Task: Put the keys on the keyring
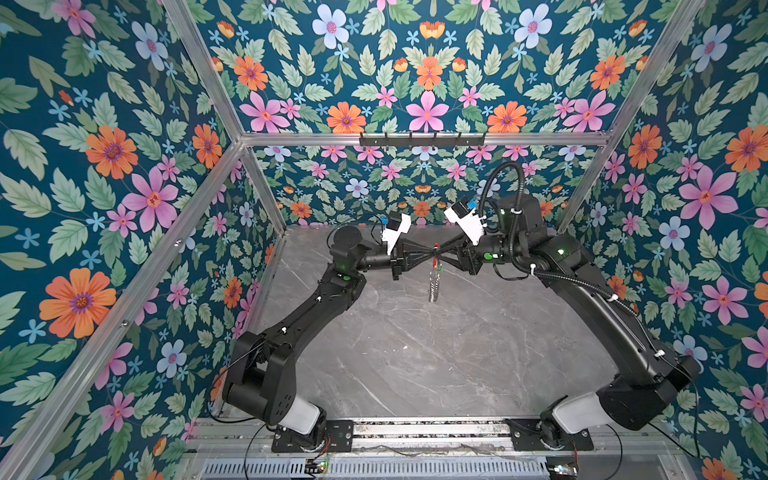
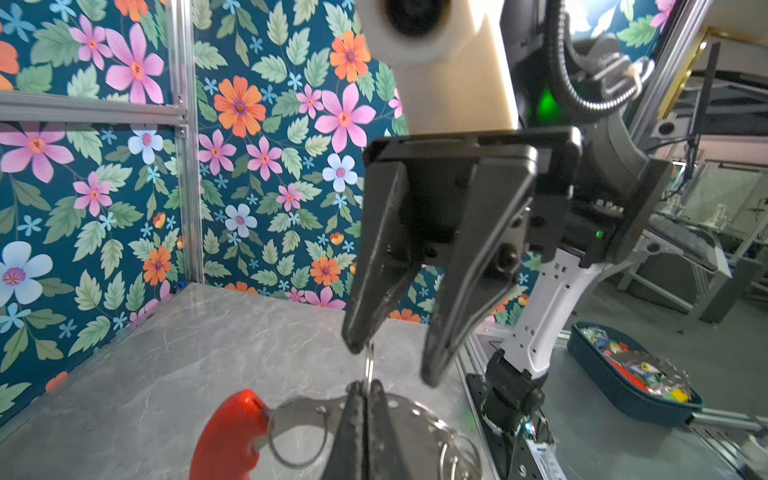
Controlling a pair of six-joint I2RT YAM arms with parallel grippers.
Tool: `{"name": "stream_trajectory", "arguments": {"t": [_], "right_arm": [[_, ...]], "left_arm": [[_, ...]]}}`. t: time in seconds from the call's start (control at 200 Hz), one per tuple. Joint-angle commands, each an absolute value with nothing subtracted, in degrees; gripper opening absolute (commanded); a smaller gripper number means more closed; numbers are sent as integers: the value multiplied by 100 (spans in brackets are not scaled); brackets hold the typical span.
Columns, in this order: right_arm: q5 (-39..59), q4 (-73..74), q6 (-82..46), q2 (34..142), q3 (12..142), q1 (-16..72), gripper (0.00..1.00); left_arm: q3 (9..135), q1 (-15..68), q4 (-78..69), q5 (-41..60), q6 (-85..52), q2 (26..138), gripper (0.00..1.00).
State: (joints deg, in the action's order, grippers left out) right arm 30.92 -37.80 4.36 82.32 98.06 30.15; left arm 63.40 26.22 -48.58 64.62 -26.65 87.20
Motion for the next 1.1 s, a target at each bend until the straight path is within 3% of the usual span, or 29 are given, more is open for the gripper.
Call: {"name": "stream_trajectory", "arguments": {"t": [0.0, 0.26, 0.455, 0.58, 0.705, 0.851, 1.096], "right_arm": [[3078, -2687, -185, 7904, 9326, 2785, 37], [3581, -1976, -569, 7744, 8744, 2584, 33], [3995, -1566, -754, 7962, 8838, 2664, 42], [3964, -1602, -716, 8139, 9043, 2733, 41], [3982, -1649, -695, 8245, 9219, 2832, 34], [3973, -1578, -712, 8277, 9187, 2949, 14], [4060, -1551, -741, 8365, 9132, 3114, 4]], "left_arm": [[6146, 2610, -7205, 5731, -4107, 8821, 0], [5933, 2692, -9121, 4756, -5338, 9264, 0], [5891, 2886, -9532, 4403, -5515, 9463, 0], [5906, 3007, -9580, 4291, -5564, 9499, 0], [5941, 3089, -9580, 4204, -5550, 9510, 0], [5976, 3111, -9589, 4074, -5583, 9501, 0], [6082, 3129, -9598, 4008, -5612, 9491, 0]]}}
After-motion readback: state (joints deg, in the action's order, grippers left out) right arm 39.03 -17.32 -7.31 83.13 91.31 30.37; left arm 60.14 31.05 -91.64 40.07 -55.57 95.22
